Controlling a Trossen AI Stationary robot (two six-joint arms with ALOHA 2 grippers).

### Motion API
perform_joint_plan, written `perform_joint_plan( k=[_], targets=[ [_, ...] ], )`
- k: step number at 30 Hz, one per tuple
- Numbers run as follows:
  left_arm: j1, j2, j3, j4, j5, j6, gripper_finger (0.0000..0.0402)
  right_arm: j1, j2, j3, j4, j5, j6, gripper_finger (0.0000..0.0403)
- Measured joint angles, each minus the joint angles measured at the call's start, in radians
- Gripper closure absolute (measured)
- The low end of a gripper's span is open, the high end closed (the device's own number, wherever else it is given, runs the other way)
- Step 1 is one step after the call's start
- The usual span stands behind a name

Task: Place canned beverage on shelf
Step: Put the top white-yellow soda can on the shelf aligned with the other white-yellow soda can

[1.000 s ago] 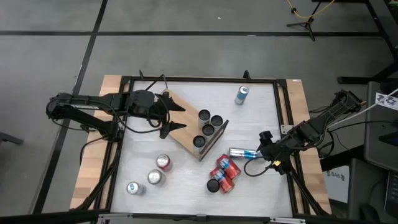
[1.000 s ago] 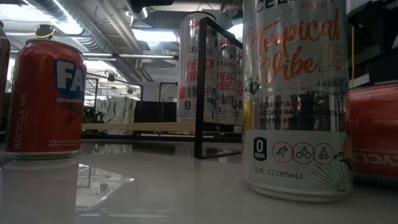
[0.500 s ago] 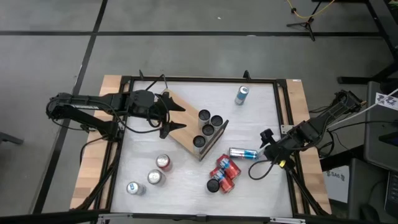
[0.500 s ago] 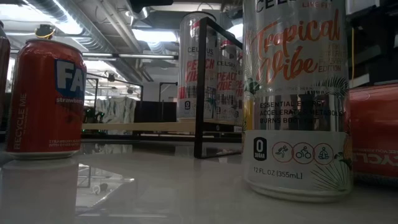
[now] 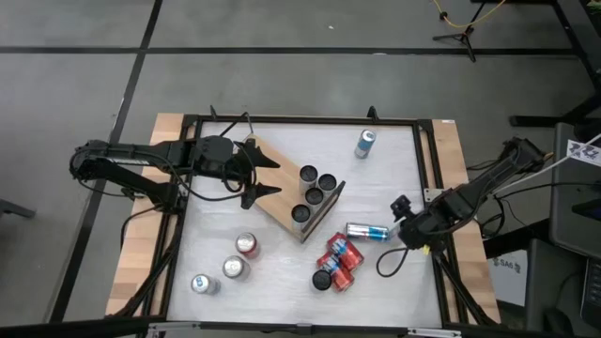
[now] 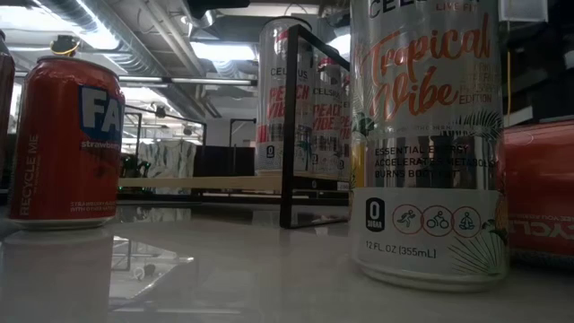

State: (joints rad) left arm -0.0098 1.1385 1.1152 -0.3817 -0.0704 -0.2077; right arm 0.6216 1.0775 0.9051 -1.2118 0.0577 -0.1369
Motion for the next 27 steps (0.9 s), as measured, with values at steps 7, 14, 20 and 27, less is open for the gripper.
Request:
perform_joint_plan(
  k=[7, 14, 20, 27],
  targets=[
    [0.0, 0.0, 0.0, 0.0, 0.0, 0.0, 0.0067, 0.0, 0.052, 0.0, 0.001, 0.004, -0.003, 0.003],
    [0.0, 0.0, 0.0, 0.0, 0.0, 0.0, 0.0067, 0.0, 0.066, 0.0, 0.001, 0.004, -0.003, 0.0087],
    [0.0, 0.0, 0.0, 0.0, 0.0, 0.0, 0.0067, 0.0, 0.065, 0.003, 0.0, 0.002, -0.003, 0.0156],
    [0.0, 0.0, 0.0, 0.0, 0.0, 0.0, 0.0067, 0.0, 0.065, 0.003, 0.001, -0.017, -0.001, 0.0157]
  ],
)
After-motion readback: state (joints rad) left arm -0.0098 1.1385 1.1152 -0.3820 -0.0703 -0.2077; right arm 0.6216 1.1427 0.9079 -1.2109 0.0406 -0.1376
